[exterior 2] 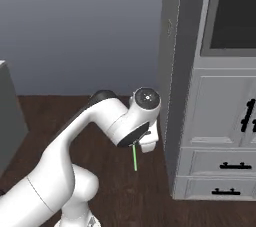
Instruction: Take a straw from the drawer in front and place it inside the glass cup on the dining counter.
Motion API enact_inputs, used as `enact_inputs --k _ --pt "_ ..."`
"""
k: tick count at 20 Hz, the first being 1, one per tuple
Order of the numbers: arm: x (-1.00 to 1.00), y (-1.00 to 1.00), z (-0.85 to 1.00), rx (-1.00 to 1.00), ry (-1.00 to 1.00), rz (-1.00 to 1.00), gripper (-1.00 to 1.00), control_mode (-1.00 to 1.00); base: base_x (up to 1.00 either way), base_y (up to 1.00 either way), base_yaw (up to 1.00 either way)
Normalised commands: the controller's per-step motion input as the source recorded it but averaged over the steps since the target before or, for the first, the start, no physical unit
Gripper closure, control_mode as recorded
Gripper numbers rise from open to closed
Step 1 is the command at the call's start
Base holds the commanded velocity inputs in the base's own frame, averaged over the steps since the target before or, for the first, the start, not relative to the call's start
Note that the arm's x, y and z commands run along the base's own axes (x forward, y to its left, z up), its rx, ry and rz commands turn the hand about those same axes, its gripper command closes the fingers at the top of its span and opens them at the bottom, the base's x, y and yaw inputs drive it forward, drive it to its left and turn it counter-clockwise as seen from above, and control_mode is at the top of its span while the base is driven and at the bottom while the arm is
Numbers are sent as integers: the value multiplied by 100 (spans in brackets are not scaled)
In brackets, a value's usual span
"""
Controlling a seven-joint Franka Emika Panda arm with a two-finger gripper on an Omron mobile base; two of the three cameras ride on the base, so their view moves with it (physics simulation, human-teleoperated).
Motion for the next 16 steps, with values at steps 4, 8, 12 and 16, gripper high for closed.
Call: enact_inputs --k 4,8,12,16 --pt "0 0 0 0 0 0 100 100 -13 62 54" --pt "0 0 0 0 0 0 100 100 23 47 45" --pt "0 0 0 0 0 0 100 100 95 5 35" --pt "0 0 0 0 0 0 100 100 100 0 33"
